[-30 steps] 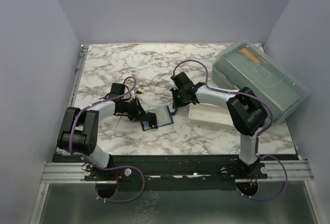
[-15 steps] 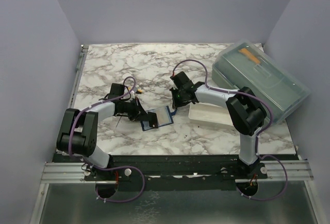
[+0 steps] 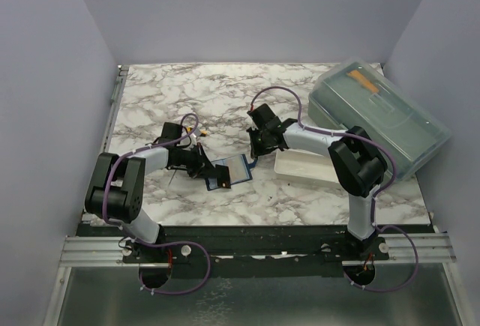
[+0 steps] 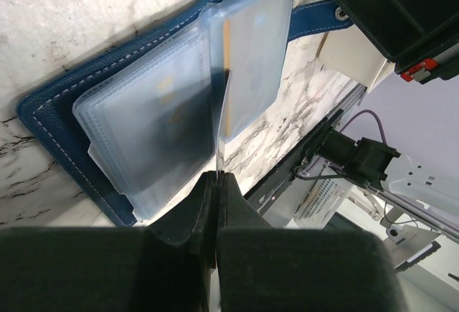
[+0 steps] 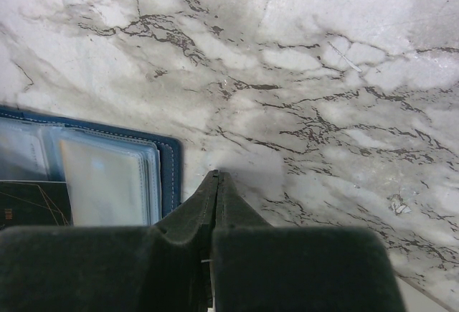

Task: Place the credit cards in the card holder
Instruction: Insert the credit card into the card holder.

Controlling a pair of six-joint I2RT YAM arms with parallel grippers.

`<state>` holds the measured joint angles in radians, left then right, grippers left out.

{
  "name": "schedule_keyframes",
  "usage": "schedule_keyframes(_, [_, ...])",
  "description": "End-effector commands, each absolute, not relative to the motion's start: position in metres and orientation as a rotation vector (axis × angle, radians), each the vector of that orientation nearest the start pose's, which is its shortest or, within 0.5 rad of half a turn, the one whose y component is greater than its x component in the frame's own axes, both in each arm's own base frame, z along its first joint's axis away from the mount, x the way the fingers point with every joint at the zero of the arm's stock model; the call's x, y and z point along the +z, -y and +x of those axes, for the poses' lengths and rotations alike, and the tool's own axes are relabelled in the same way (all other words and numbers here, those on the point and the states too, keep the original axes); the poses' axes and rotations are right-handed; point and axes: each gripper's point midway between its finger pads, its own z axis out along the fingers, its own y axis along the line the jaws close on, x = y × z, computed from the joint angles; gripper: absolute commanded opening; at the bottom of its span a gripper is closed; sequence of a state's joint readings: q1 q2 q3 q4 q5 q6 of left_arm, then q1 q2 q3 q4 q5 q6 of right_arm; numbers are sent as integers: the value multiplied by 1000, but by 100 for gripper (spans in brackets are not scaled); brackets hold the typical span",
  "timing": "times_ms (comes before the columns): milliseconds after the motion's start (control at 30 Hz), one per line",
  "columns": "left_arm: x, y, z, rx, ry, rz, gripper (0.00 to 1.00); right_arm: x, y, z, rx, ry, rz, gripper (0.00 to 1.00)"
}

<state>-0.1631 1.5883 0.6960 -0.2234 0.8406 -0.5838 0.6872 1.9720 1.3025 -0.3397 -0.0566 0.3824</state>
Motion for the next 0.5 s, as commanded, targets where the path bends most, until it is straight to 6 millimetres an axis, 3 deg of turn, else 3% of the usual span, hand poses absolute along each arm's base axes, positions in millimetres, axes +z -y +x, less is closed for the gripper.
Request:
schedule_keyframes(0, [51, 188, 246, -1387, -2707, -307, 0, 4, -299, 329, 399, -2665, -445, 0])
schedule_keyframes(467, [45, 185, 261, -1385, -2690, -384, 0, 2, -300, 328, 411, -2671, -451, 0])
